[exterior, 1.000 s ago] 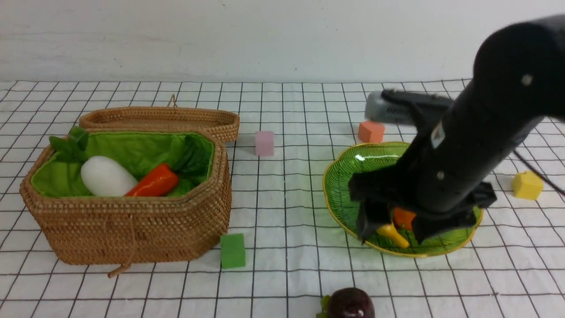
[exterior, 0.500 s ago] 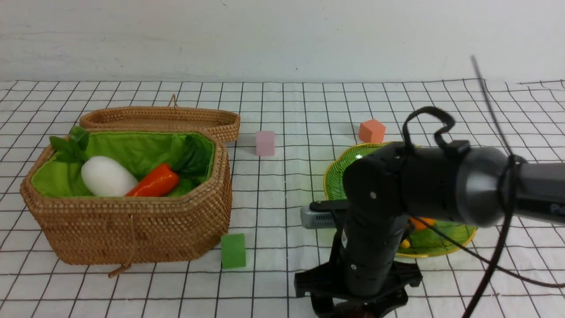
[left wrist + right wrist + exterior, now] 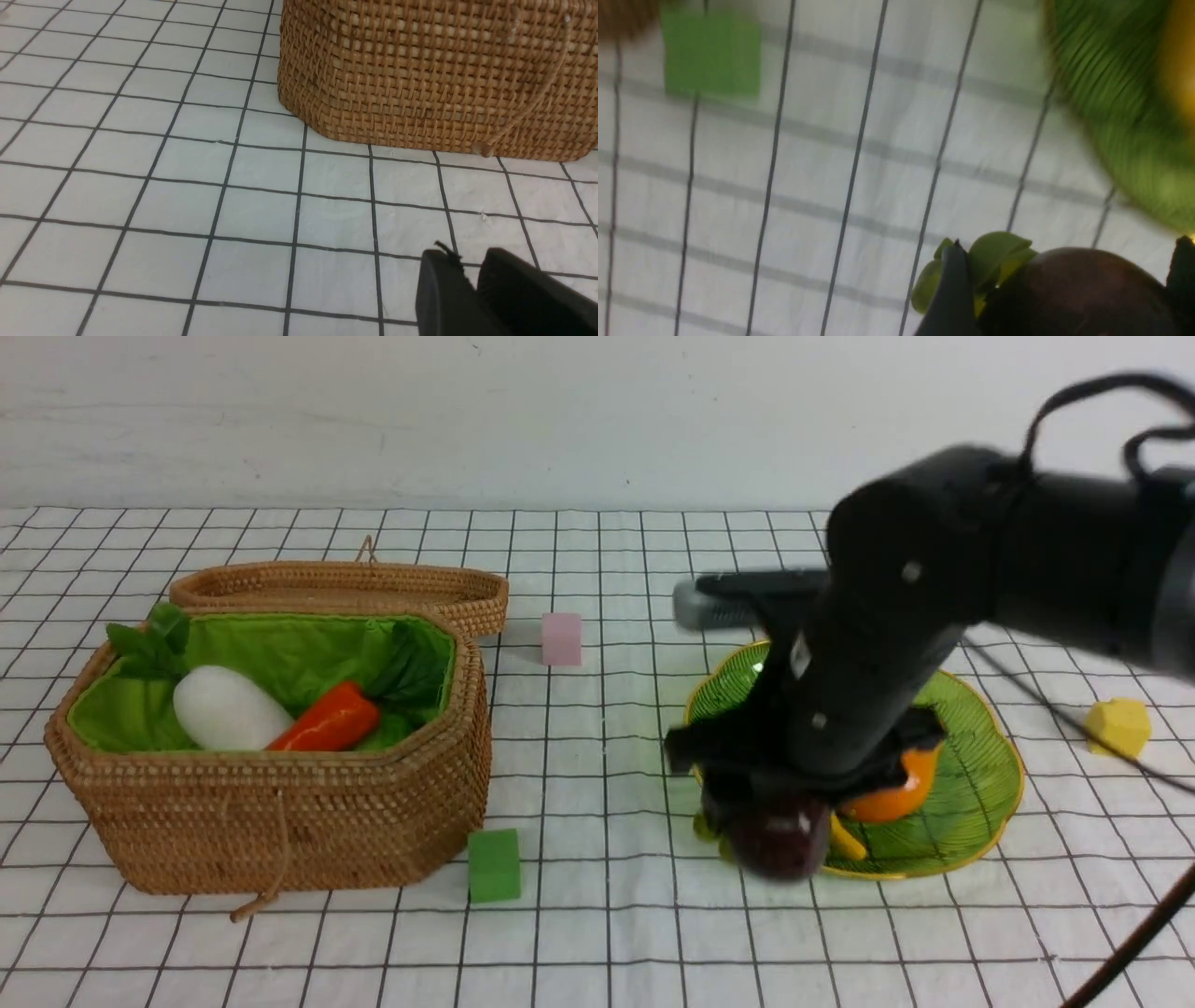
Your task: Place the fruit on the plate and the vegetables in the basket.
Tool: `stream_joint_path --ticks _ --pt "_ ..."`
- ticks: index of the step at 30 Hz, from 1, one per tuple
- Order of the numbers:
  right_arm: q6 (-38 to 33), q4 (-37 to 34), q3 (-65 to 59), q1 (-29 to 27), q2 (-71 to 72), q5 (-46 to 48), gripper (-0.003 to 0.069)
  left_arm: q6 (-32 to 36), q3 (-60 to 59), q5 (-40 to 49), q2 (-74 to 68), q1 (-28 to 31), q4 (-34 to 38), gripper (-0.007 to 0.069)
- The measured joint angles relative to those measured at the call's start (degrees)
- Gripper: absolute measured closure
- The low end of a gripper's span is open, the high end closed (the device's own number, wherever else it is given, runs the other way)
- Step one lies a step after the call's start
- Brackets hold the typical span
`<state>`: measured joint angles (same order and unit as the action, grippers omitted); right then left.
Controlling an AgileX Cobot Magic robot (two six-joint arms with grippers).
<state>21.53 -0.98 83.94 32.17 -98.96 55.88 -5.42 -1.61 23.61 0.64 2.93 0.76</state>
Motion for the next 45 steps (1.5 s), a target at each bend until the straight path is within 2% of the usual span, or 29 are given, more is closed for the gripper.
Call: stream_joint_path --ticks 1,4,9,12,17,22,24,26,30,31,33,34,35,39,40,45 --pt "-0.05 0.21 0.26 -0.38 0.06 -0.74 0.0106 0.0 0.0 0.0 0.0 0.0 0.0 0.0508" --pt "-0.04 2.74 1.95 -6.5 -1.26 -10.31 0.0106 0.0 0.0 0.0 0.0 0.0 0.0 0.0503" --pt "-0.04 1.55 2.09 -11.24 -7.7 -21.53 0.0106 0.0 0.0 0.0 0.0 0.0 0.0 0.0496" --pt "-0.04 -0.43 2.09 -12.24 -10.48 -23.64 0.0106 0.0 0.0 0.0 0.0 0.0 0.0 0.0492" --pt "-0.07 -1.12 2.09 -13.26 -10.04 -23.71 -0.0013 0.0 0.0 0.0 0.0 0.0 0.0 0.0486" --pt "0.03 0.98 2.09 -13.66 -3.23 -18.21 -0.0005 0.0 0.0 0.0 0.0 0.0 0.0 0.048" --pt "0.73 2.67 1.95 -13.99 3.29 -11.8 0.0058 0.0 0.0 0.0 0.0 0.0 0.0 0.048" --pt "0.88 3.67 1.59 -14.11 7.23 -9.82 0.0096 0.0 0.0 0.0 0.0 0.0 0.0 0.048" --pt "1.23 4.41 -4.13 -14.11 23.78 -8.54 0.033 0.0 0.0 0.0 0.0 0.0 0.0 0.0478" --pt "1.23 4.41 -7.61 -14.11 28.99 -9.32 0.0431 0.0 0.0 0.0 0.0 0.0 0.0 0.0477" --pt "1.23 4.41 -13.27 -14.11 38.2 -11.08 0.0562 0.0 0.0 0.0 0.0 0.0 0.0 0.0475" --pt "1.23 4.41 -13.99 -14.11 39.15 -11.3 0.0575 0.0 0.0 0.0 0.0 0.0 0.0 0.0475" --pt "1.23 4.41 -20.23 -14.11 47.03 -12.9 0.0645 0.0 0.0 0.0 0.0 0.0 0.0 0.0473" --pt "1.23 4.36 -35.03 -14.11 63.57 -16.15 0.0667 0.0 0.0 0.0 0.0 0.0 0.0 0.0472" --pt "1.28 4.36 -42.53 -14.11 71.88 -16.53 0.0667 0.0 0.0 0.0 0.0 0.0 0.0 0.0469" --pt "1.39 5.92 -51.12 -14.11 82.95 -16.9 0.0667 0.0 0.0 0.0 0.0 0.0 0.0 0.0465"
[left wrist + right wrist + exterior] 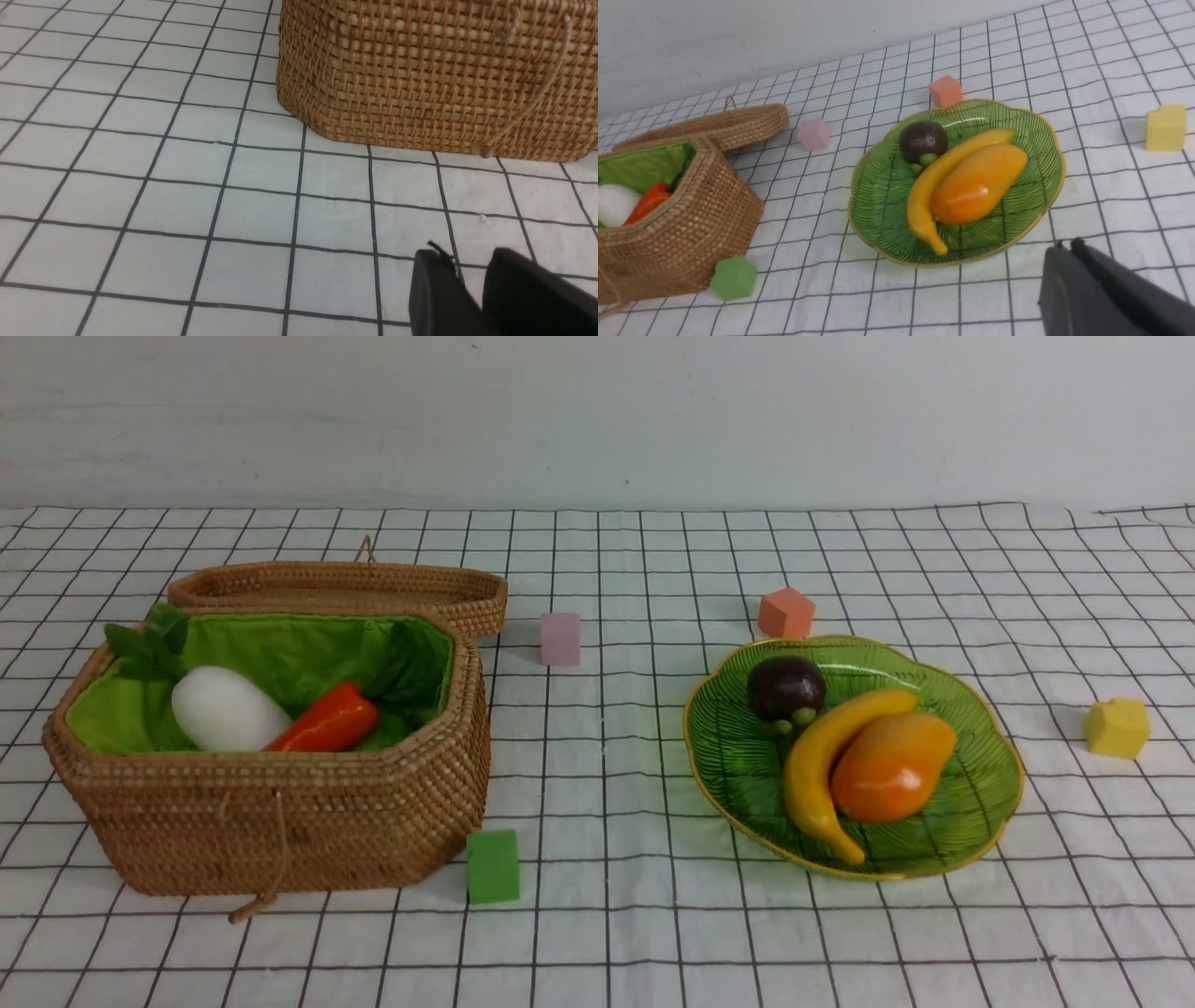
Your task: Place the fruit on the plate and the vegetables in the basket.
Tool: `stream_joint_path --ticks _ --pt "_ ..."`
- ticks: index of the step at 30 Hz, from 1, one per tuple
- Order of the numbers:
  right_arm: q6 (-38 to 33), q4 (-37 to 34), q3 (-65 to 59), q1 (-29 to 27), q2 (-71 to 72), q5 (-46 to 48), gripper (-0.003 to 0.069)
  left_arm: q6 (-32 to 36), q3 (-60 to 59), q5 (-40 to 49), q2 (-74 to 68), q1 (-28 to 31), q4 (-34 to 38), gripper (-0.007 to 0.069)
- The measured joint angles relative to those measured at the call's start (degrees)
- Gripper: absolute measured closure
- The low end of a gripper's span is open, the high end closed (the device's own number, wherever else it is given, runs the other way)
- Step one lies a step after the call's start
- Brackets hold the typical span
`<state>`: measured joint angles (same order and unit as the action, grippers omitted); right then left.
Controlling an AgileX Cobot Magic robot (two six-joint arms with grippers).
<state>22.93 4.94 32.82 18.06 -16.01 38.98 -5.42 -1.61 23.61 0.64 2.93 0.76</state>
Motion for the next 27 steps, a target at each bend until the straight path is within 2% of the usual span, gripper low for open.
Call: stream_joint_path --ticks 4,10,15,17,20,24,27 --pt "0.0 3.6 -2.23 0.0 5.87 -0.85 0.0666 0.0 0.0 0.0 0.0 0.0 0.0 0.0459" --pt "0.0 4.06 -2.28 0.0 15.82 0.25 0.0664 0.0 0.0 0.0 0.0 0.0 0.0 0.0456" --pt "-0.09 4.31 -2.28 0.0 17.04 0.89 0.0662 0.0 0.0 0.0 0.0 0.0 0.0 0.0449" --pt "-1.75 6.46 -2.4 -0.21 17.04 1.01 0.066 0.0 0.0 0.0 0.0 0.0 0.0 0.0445" --pt "-2.78 8.93 -4.46 -4.89 17.04 0.44 0.0659 0.0 0.0 0.0 0.0 0.0 0.0 0.0445" --pt "-2.84 11.85 -12.54 -15.48 17.04 -3.73 0.0655 0.0 0.0 0.0 0.0 0.0 0.0 0.0445" --pt "-2.84 14.78 -20.48 -17.53 17.04 -10.26 0.0655 0.0 0.0 0.0 0.0 0.0 0.0 0.0445"
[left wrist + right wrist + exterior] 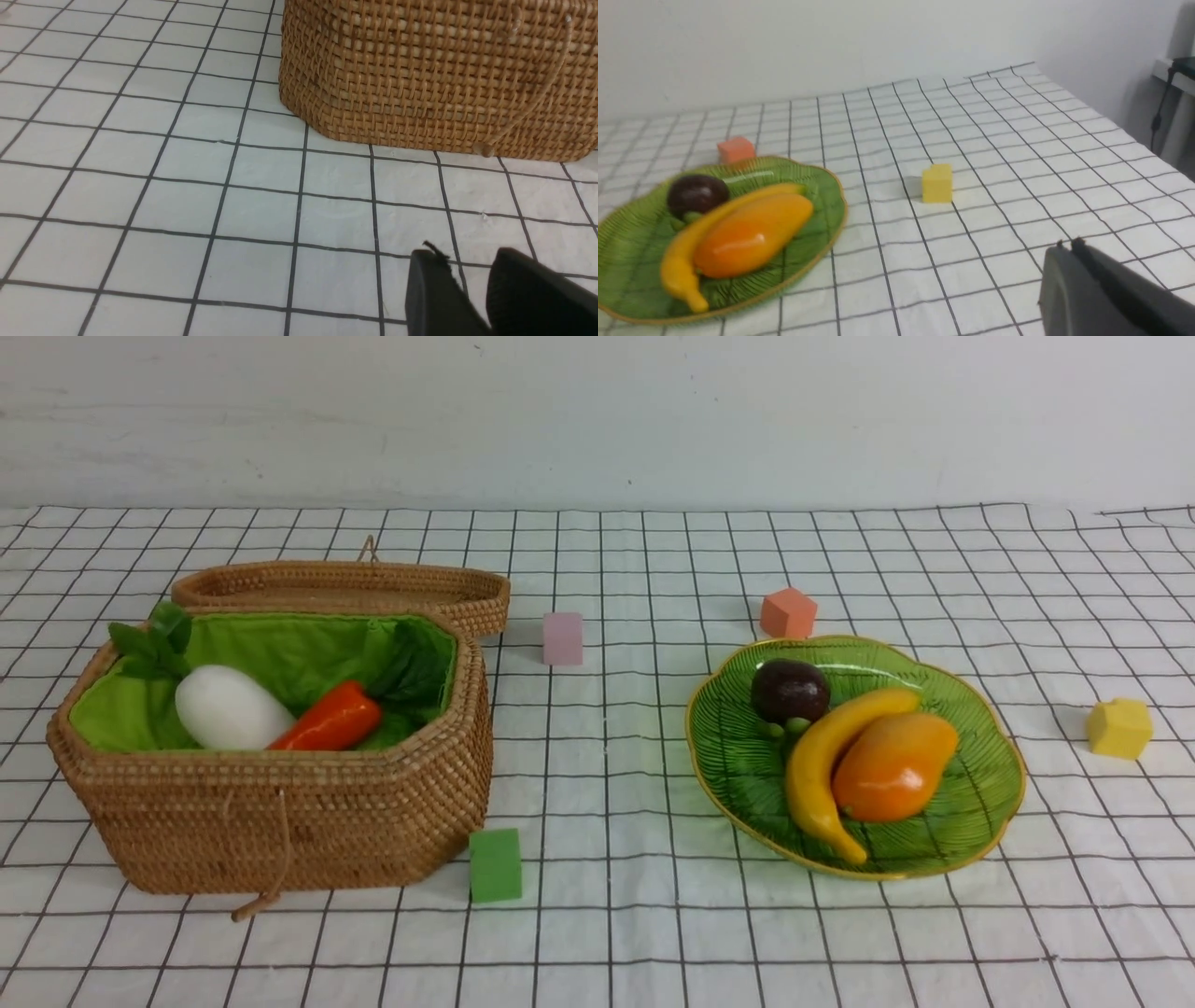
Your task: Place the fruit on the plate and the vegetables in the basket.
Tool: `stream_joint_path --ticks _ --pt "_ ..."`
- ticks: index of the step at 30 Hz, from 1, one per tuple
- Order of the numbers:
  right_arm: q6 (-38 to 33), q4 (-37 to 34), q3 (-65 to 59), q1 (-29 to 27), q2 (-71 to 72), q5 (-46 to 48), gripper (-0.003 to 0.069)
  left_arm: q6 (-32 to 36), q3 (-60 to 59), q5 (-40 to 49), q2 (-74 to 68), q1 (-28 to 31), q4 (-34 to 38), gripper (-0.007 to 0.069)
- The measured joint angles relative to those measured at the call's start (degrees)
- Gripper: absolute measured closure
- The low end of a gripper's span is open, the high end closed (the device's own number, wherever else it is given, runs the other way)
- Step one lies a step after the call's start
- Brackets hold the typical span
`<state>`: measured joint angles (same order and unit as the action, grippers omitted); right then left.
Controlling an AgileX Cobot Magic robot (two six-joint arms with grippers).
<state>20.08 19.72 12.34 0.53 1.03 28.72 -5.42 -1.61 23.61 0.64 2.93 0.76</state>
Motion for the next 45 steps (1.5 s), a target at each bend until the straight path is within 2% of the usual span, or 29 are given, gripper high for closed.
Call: stream_joint_path --ticks 4,6,10,14,18,19,23,25,28,37,45 --pt "-0.06 4.64 -10.71 -0.14 0.0 -10.78 0.0652 0.0 0.0 0.0 0.0 0.0 0.0 0.0445" --pt "0.2 4.89 -12.95 -0.34 0.0 -12.41 0.0651 0.0 0.0 0.0 0.0 0.0 0.0 0.0442" --pt "2.0 1.17 -13.76 -1.25 -0.05 -12.77 0.0645 0.0 0.0 0.0 0.0 0.0 0.05 0.0438" --pt "0.57 -3.7 -13.76 -1.38 -0.05 -12.95 0.0643 0.0 0.0 0.0 0.0 0.0 0.05 0.0435" --pt "-9.75 -13.14 -13.76 -1.38 -0.05 -11.23 0.0641 0.0 0.0 0.0 0.0 0.0 0.05 0.0428" --pt "-14.98 -16.6 -13.76 -1.38 -0.05 -9.92 0.0639 0.0 0.0 0.0 0.0 0.0 0.05 0.0427" --pt "-28.37 -27.45 -13.48 -1.38 -0.05 -7.87 0.0634 0.0 0.0 0.0 0.0 0.0 0.05 0.0423" --pt "-31.02 -29.54 -13.38 -1.38 -0.05 -7.03 0.0632 0.0 0.0 0.0 0.0 0.0 0.05 0.042" --pt "-31.42 -30.04 -13.31 -1.38 -0.05 -6.81 0.0631 0.0 0.0 0.0 0.0 0.0 0.05 0.042" --pt "-22.03 -23.19 -13.25 -1.03 -0.05 -6.81 0.062 0.0 0.0 0.0 0.0 0.0 0.05 0.042" --pt "-21.7 -22.69 -13.25 -1.03 -0.05 -6.85 0.061 0.0 0.0 0.0 0.0 0.0 0.05 0.042"
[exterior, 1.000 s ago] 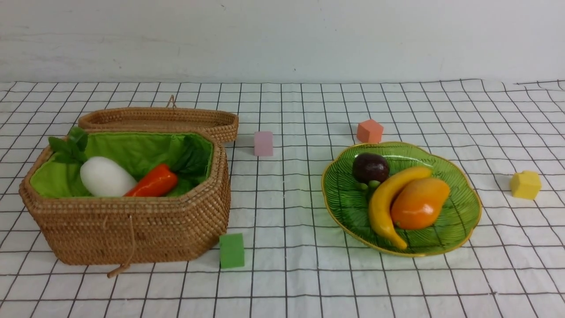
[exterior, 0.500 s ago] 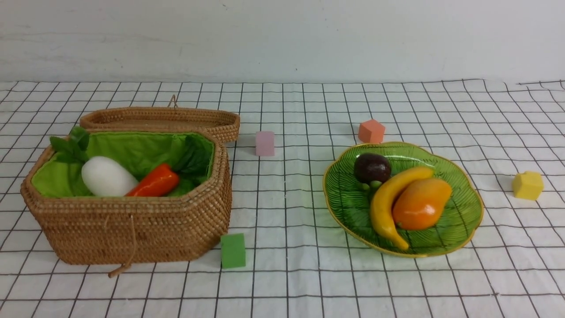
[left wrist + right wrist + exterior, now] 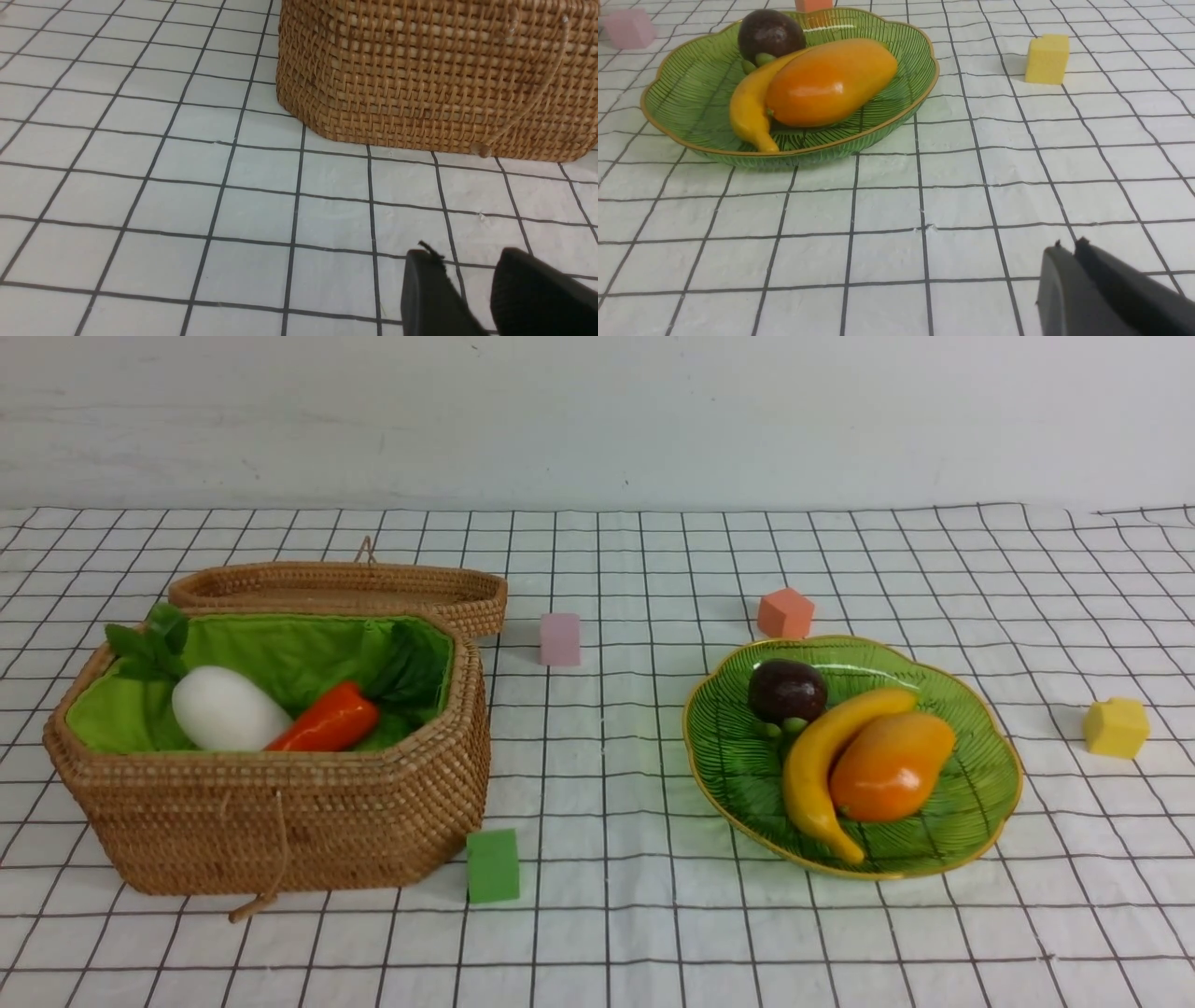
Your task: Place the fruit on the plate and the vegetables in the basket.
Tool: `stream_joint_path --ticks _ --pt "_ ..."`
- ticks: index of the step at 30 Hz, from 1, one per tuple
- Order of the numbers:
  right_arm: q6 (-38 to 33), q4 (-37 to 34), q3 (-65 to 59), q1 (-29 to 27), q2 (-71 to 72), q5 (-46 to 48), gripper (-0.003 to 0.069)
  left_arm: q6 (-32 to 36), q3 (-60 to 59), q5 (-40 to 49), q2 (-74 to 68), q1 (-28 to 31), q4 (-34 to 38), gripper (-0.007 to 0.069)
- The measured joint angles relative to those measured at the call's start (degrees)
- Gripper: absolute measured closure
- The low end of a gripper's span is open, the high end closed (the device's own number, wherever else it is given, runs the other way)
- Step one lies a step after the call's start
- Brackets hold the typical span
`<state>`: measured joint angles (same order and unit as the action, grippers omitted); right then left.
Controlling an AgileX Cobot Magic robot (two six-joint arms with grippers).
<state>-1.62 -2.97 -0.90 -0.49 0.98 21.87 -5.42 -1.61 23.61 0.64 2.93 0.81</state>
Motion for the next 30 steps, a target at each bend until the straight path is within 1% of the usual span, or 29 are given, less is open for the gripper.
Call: stream_joint_path --ticks 21,26,27,30 --pt "0.12 0.16 0.0 0.0 0.0 -0.08 0.0584 0.0 0.0 0.0 0.0 -0.06 0.0 0.0403" --pt "0.18 0.16 0.0 0.0 0.0 -0.08 0.0584 0.0 0.0 0.0 0.0 -2.66 0.0 0.0399" --pt "0.18 0.16 0.0 0.0 0.0 -0.08 0.0584 0.0 0.0 0.0 0.0 -4.12 0.0 0.0397" --pt "0.2 0.16 0.0 0.0 0.0 -0.08 0.0584 0.0 0.0 0.0 0.0 -5.23 0.1 0.0395"
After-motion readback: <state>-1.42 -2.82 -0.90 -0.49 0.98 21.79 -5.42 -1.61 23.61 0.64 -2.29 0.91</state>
